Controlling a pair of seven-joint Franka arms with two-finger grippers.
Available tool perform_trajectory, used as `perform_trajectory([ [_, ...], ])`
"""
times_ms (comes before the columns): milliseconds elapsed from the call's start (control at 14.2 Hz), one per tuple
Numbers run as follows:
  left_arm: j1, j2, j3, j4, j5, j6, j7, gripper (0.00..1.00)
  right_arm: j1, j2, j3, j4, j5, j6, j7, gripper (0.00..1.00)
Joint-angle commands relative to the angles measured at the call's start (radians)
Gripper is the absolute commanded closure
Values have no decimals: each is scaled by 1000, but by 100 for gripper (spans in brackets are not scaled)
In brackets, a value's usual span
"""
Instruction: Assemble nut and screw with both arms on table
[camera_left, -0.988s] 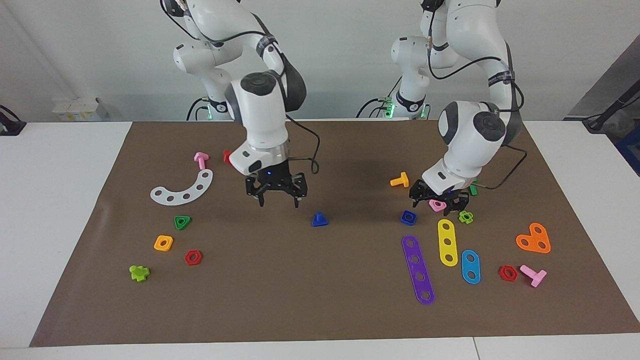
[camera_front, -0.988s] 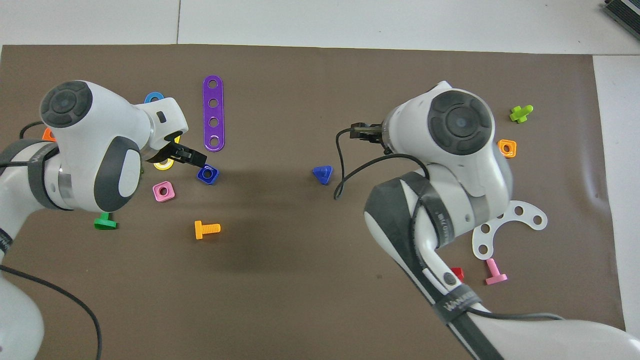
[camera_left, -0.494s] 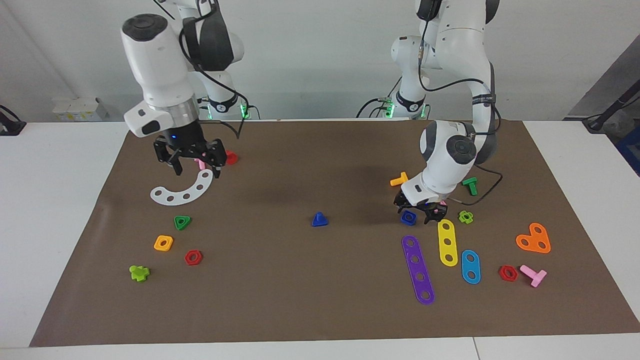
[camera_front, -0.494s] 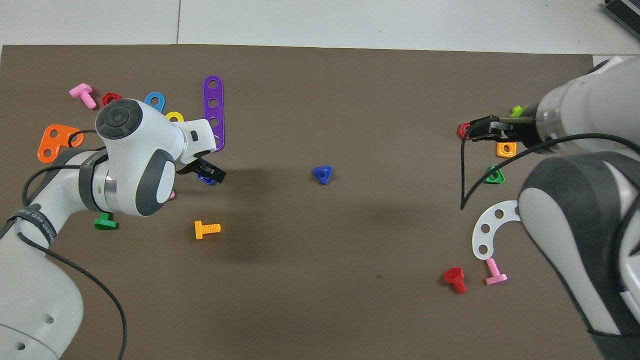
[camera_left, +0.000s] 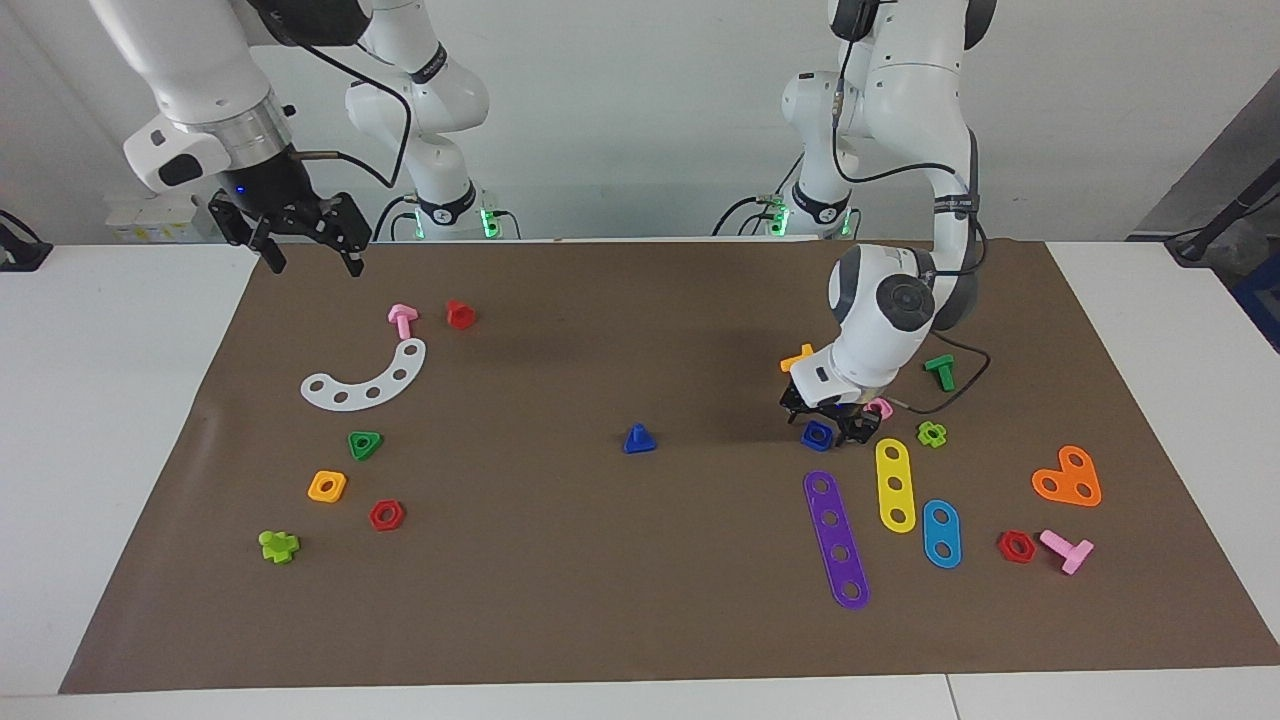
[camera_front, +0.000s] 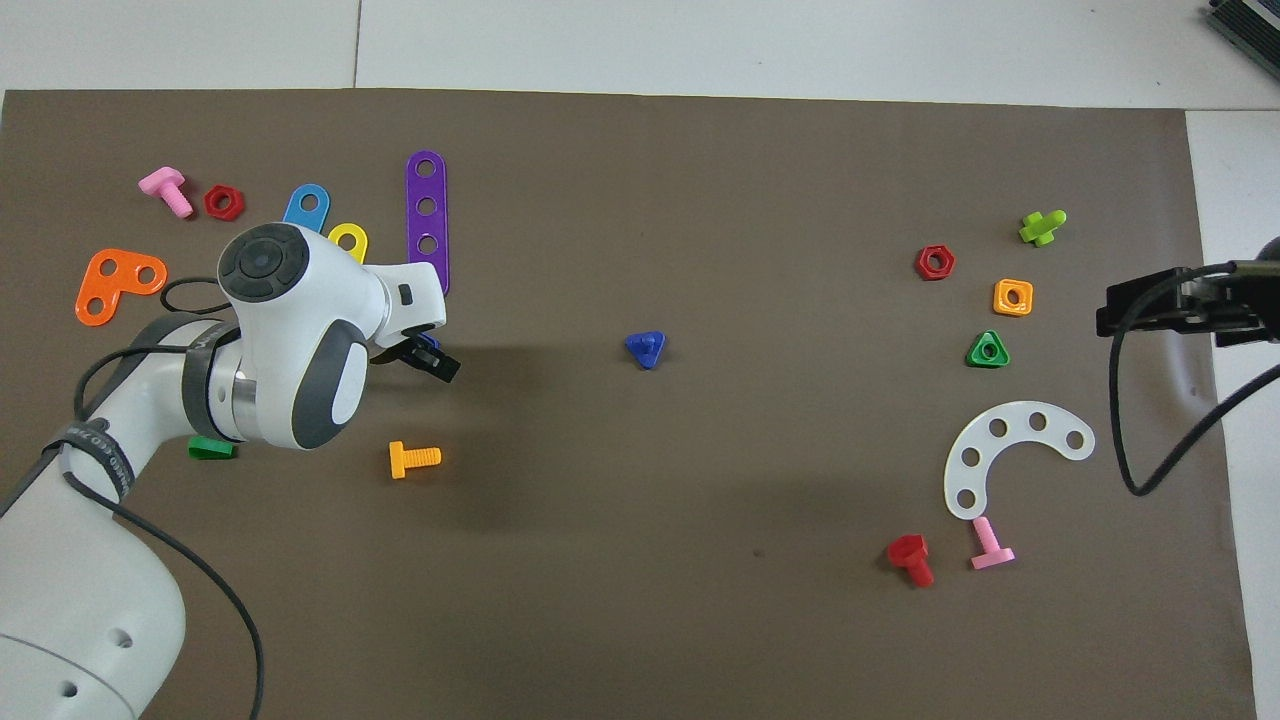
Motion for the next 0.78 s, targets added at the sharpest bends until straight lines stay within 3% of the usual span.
perform_trajectory([
  [0,-18,-20,20,-38,-22,34,31,16,-15,-3,17,1,-18,-33,-38,0],
  [212,-18,-21,20,-43,-21,34,42,19,-8,-40,17,-68,-18,-32,-43,0],
  [494,-18,-21,20,-43,-20,31,42,28,-17,-38,15,-63,-19,-32,-67,0],
  [705,-18,-21,20,-43,-20,31,41,42,-17,-25,17,-22,-15,-55,-66,0],
])
